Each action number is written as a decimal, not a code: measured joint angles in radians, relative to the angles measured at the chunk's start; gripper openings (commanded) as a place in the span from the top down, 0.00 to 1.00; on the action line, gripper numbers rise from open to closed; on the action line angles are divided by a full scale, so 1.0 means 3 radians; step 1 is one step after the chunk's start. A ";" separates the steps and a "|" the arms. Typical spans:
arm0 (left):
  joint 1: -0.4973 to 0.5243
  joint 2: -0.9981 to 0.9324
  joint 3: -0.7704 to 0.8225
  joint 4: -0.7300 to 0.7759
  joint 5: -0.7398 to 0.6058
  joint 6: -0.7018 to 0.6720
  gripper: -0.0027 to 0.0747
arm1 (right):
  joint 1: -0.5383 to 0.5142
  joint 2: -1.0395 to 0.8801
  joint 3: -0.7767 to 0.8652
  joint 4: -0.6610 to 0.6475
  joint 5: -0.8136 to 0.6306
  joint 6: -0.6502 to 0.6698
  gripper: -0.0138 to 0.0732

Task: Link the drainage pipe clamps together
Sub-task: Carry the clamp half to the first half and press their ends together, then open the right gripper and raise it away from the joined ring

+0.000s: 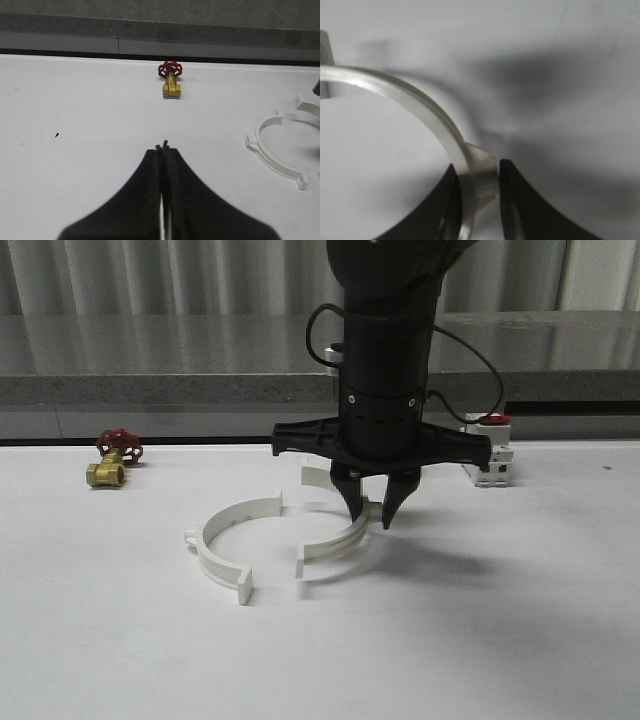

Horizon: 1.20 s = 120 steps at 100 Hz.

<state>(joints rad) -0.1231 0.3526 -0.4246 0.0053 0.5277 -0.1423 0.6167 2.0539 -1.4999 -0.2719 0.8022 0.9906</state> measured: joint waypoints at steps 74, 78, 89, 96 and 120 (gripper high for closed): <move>0.0000 0.0000 0.0000 0.0000 0.0000 0.0000 0.99 | 0.0137 0.0146 0.0000 0.0036 -0.0117 0.0270 0.76; 0.0000 0.0000 0.0000 0.0000 0.0000 0.0000 0.99 | 0.0144 0.0154 0.0000 0.0065 -0.0131 0.0272 0.76; 0.0000 0.0000 0.0000 0.0000 0.0000 0.0000 0.99 | 0.0151 0.0176 -0.0015 0.0114 -0.0183 0.0278 0.76; 0.0000 0.0000 0.0000 0.0000 0.0000 0.0000 0.99 | 0.0151 0.0182 -0.0020 0.0145 -0.0213 0.0278 0.76; 0.0000 0.0000 0.0000 0.0000 0.0000 0.0000 0.99 | 0.0151 0.0194 -0.0028 0.0176 -0.0259 0.0285 0.71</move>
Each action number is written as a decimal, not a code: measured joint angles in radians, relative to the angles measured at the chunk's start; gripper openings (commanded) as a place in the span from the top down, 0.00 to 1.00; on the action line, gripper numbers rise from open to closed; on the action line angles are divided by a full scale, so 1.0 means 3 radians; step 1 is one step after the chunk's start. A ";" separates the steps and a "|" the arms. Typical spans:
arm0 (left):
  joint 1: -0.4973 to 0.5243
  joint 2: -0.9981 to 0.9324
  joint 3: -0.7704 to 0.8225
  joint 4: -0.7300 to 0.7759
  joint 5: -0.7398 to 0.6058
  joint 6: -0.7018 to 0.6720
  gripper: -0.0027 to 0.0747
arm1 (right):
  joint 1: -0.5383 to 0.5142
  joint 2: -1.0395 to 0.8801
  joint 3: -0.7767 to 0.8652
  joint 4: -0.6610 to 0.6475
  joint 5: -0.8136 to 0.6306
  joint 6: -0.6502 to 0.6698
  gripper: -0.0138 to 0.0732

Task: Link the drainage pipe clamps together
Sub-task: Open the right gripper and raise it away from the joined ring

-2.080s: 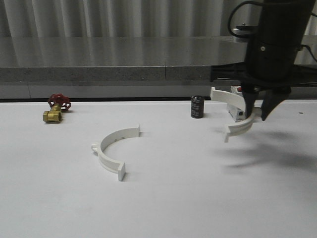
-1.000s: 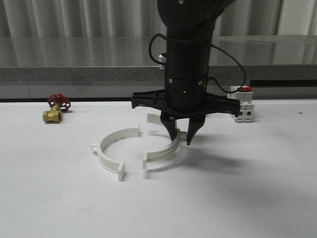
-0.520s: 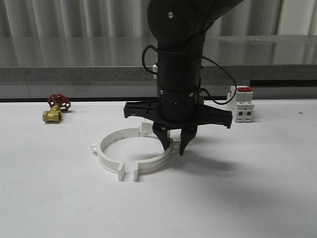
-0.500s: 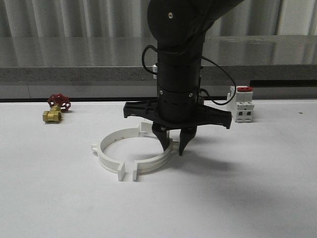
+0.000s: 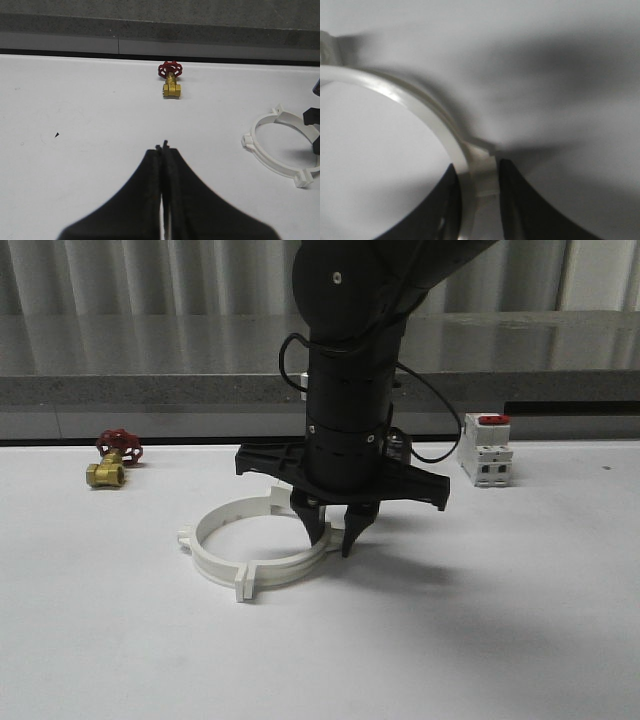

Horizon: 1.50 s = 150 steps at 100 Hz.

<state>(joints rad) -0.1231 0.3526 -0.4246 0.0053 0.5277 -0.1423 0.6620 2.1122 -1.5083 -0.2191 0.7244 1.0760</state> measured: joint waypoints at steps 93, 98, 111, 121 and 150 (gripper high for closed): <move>0.0000 0.0000 0.0000 0.0000 0.0000 0.0000 0.99 | 0.0007 -0.0080 -0.0013 -0.0129 0.0141 -0.0178 0.35; 0.0000 0.0000 0.0000 0.0000 0.0000 0.0000 0.99 | 0.0007 -0.0146 -0.0013 -0.0143 0.0141 -0.0257 0.35; 0.0000 0.0000 0.0000 0.0000 0.0000 0.0000 0.99 | -0.0030 -0.0387 -0.0013 -0.0185 0.0141 -0.0474 0.35; 0.0000 0.0000 0.0000 0.0000 0.0000 0.0000 0.99 | -0.0104 -0.0560 -0.0013 -0.0230 0.0182 -0.0629 0.35; 0.0000 0.0000 0.0000 0.0000 0.0000 0.0000 0.99 | -0.0348 -0.1081 0.0186 -0.0424 0.0283 -0.0990 0.35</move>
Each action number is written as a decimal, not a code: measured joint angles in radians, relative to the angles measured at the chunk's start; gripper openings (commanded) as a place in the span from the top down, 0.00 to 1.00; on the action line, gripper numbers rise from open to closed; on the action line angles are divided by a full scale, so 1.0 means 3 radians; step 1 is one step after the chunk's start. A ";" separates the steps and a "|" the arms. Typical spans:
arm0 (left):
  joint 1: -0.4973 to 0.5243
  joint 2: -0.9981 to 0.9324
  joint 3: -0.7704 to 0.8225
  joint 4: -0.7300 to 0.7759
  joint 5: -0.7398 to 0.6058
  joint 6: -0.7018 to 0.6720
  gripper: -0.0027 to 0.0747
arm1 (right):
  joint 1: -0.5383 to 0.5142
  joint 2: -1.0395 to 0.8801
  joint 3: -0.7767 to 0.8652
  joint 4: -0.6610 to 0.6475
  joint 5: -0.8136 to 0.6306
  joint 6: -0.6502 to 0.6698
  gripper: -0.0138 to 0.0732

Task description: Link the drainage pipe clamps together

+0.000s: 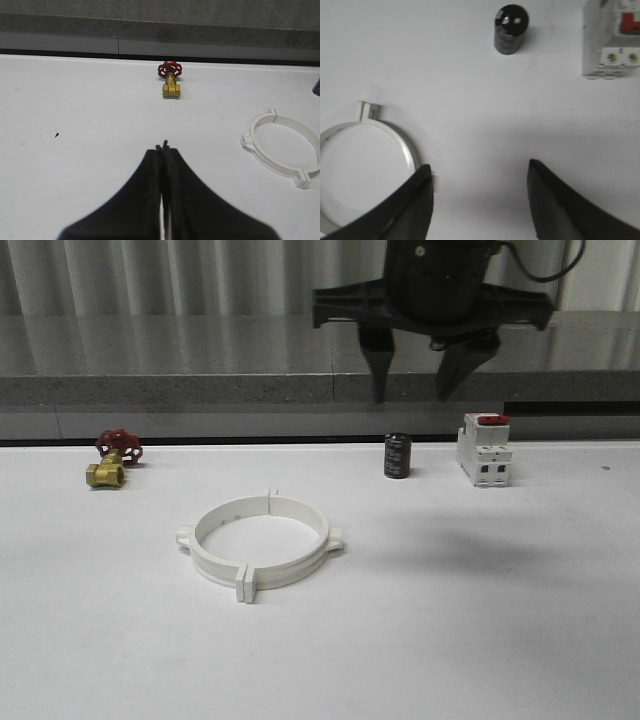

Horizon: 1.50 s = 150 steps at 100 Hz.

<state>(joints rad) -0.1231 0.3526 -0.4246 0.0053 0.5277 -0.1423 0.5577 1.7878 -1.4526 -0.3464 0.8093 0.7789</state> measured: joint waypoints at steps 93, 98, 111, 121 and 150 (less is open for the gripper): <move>0.0000 0.0000 0.0000 0.0000 0.0000 0.0000 0.99 | -0.0617 -0.3292 0.2588 -0.0436 0.0298 -0.0049 0.62; 0.0000 0.0000 0.0000 0.0000 0.0000 0.0000 0.99 | -0.0617 -0.3416 0.2651 -0.0436 0.0334 -0.0049 0.70; 0.0000 0.0000 0.0000 0.0000 0.0000 0.0000 0.99 | -0.0617 -0.3709 0.2750 -0.0436 0.0376 -0.0049 0.92; 0.0000 0.0000 0.0000 0.0000 0.0000 0.0000 0.99 | -0.0617 -0.3840 0.2763 -0.0441 0.0395 -0.0049 0.92; 0.0000 0.0000 0.0000 0.0000 0.0000 0.0000 0.99 | -0.0617 -0.3911 0.2763 -0.0441 0.0417 -0.0049 0.92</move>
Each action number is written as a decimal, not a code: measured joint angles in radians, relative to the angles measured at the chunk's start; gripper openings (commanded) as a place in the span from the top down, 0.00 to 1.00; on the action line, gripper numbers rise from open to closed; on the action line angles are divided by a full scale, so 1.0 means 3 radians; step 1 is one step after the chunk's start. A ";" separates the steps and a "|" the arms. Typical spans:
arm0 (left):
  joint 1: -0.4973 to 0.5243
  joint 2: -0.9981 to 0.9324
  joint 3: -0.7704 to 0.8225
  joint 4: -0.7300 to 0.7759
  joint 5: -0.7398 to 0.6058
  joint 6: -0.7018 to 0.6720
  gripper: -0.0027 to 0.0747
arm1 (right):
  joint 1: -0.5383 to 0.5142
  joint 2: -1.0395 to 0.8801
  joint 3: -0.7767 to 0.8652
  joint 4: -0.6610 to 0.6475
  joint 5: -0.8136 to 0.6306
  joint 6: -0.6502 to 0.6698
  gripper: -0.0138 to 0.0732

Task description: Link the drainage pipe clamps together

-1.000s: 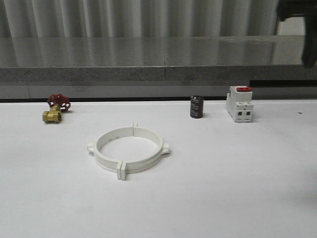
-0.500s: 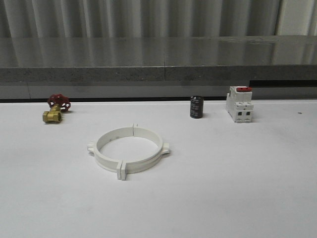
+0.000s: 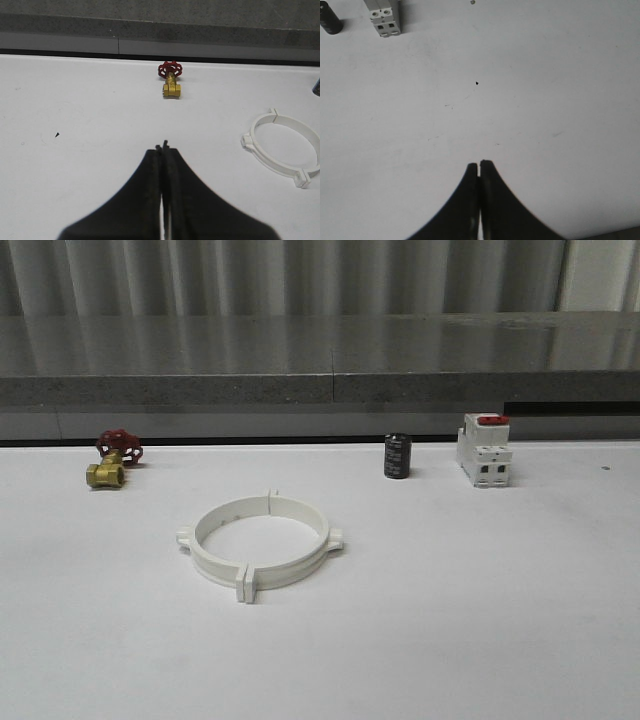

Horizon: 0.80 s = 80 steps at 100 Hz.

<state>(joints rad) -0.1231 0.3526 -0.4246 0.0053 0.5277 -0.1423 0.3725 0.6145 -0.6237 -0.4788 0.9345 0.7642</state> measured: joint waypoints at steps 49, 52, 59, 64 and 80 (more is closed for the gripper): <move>0.0000 0.0000 0.0000 0.0000 0.0000 0.0000 0.99 | 0.0000 0.0000 0.0014 -0.0025 -0.0004 0.0000 0.92; 0.0000 0.0000 0.0000 0.0000 0.0000 0.0000 0.99 | 0.0000 0.0000 0.0032 -0.0046 -0.0024 0.0000 0.92; 0.0000 0.0000 0.0000 0.0000 0.0000 0.0000 0.99 | 0.0000 -0.0046 0.0128 -0.0099 -0.0135 0.0000 0.92; 0.0000 0.0000 0.0000 0.0000 0.0000 0.0000 0.99 | -0.0005 -0.0110 0.0225 -0.0122 -0.0245 0.0000 0.92; 0.0000 0.0000 0.0000 0.0000 0.0000 0.0000 0.99 | -0.0162 -0.0520 0.0581 -0.0105 -0.0657 0.0000 0.92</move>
<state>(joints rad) -0.1231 0.3526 -0.4246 0.0053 0.5277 -0.1423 0.3239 0.4584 -0.4494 -0.5104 0.7374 0.7642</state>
